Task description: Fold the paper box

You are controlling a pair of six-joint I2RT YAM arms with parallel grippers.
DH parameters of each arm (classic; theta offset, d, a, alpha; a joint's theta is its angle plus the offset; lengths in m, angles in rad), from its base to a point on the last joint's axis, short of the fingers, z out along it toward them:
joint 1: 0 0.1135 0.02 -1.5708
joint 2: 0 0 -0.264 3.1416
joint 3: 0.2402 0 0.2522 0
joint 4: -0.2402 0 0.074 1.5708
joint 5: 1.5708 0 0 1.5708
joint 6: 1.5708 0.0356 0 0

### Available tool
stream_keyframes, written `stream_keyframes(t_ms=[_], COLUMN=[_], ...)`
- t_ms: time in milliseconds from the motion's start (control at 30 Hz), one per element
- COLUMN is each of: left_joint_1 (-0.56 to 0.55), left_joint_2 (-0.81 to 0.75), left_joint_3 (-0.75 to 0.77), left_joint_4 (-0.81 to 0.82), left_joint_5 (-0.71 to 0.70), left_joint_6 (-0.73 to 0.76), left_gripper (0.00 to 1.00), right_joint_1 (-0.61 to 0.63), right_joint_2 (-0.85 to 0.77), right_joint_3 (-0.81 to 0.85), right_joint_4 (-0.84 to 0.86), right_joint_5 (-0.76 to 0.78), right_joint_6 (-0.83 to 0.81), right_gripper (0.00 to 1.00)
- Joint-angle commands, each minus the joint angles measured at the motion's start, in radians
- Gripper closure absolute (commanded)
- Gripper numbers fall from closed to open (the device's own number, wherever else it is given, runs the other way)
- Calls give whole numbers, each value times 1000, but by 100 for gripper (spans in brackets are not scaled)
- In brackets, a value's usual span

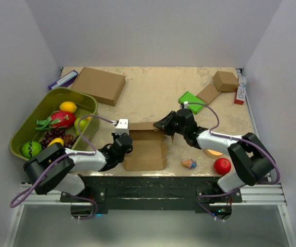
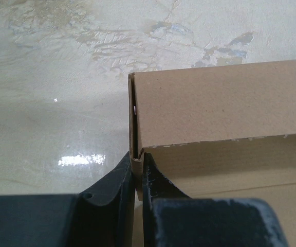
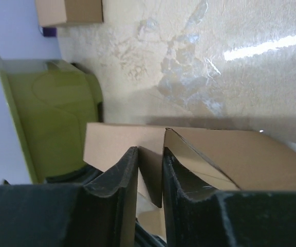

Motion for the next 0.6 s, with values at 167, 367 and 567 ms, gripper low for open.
stream_keyframes(t_ms=[167, 367, 567], left_joint_1=[-26, -26, -26], left_joint_2=[25, 34, 47], left_joint_3=[4, 49, 76], left_joint_4=[13, -58, -82], left_joint_5=[-31, -62, -50], left_joint_6=[-65, -60, -54], left_gripper=[100, 100, 100], right_joint_1=[2, 8, 40], right_joint_2=[51, -161, -366], right_joint_3=[-81, -96, -127], right_joint_4=[176, 3, -172], right_joint_5=[16, 148, 286], right_joint_6=[78, -92, -256], right_gripper=[91, 46, 34])
